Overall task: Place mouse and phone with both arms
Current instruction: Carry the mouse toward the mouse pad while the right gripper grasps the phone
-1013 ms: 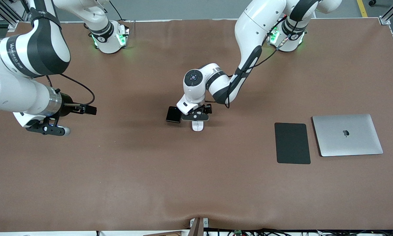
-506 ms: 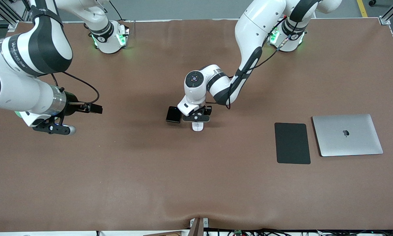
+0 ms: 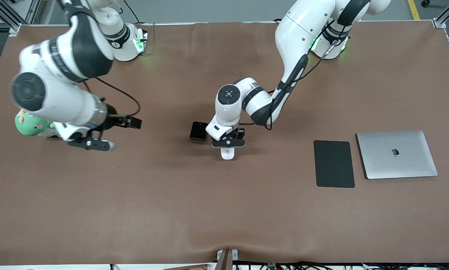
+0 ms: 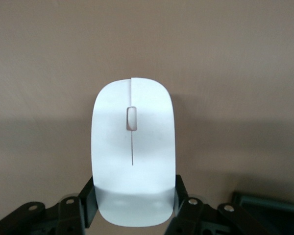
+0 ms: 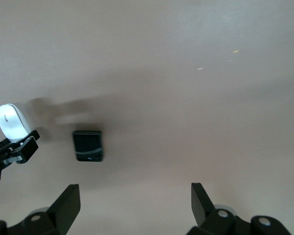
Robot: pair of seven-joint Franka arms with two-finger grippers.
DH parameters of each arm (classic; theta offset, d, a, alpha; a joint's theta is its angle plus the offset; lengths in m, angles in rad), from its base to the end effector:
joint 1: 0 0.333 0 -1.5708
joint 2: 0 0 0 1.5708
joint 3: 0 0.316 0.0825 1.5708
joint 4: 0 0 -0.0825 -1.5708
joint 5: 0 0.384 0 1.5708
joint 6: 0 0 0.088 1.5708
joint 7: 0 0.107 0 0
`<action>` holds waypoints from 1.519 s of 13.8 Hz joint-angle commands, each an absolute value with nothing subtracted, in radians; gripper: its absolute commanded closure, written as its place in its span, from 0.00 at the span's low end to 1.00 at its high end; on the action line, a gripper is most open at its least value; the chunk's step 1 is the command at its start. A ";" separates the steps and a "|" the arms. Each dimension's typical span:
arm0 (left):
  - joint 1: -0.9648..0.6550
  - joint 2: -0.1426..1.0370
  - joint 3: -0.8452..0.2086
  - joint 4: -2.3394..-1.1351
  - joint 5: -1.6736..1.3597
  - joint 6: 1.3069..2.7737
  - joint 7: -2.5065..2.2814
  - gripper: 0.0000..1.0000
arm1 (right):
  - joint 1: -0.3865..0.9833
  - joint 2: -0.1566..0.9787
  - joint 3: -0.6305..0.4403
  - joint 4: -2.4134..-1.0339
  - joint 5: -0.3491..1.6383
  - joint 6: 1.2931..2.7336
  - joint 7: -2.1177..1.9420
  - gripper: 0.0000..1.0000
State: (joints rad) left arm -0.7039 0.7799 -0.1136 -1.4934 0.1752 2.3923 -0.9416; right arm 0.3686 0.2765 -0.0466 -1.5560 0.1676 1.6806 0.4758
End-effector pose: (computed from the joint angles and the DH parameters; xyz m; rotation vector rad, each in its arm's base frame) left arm 0.5096 -0.5196 0.2214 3.0703 0.0626 0.1818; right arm 0.5906 0.2171 0.4770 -3.0324 0.2799 0.3032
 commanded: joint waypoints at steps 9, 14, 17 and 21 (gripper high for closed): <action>-0.574 0.552 -0.126 -1.514 0.163 2.192 -0.950 1.00 | 0.537 0.324 -0.057 -1.796 0.163 2.042 0.581 0.00; -0.512 0.497 -0.129 -1.519 0.163 2.077 -0.936 1.00 | 0.578 0.405 -0.055 -1.769 0.161 2.118 0.583 0.00; -0.474 0.474 -0.129 -1.523 0.152 2.020 -0.872 1.00 | 0.630 0.449 -0.057 -1.761 0.158 2.167 0.626 0.00; -0.422 0.439 -0.129 -1.534 0.135 1.953 -0.766 1.00 | 0.644 0.488 -0.057 -1.749 0.152 2.177 0.657 0.00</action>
State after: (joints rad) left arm -0.4532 0.4853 -0.1181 -1.4958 0.1539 1.9864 -0.8203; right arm 0.6345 0.4601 -0.0465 -1.7798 0.1650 2.1774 0.6328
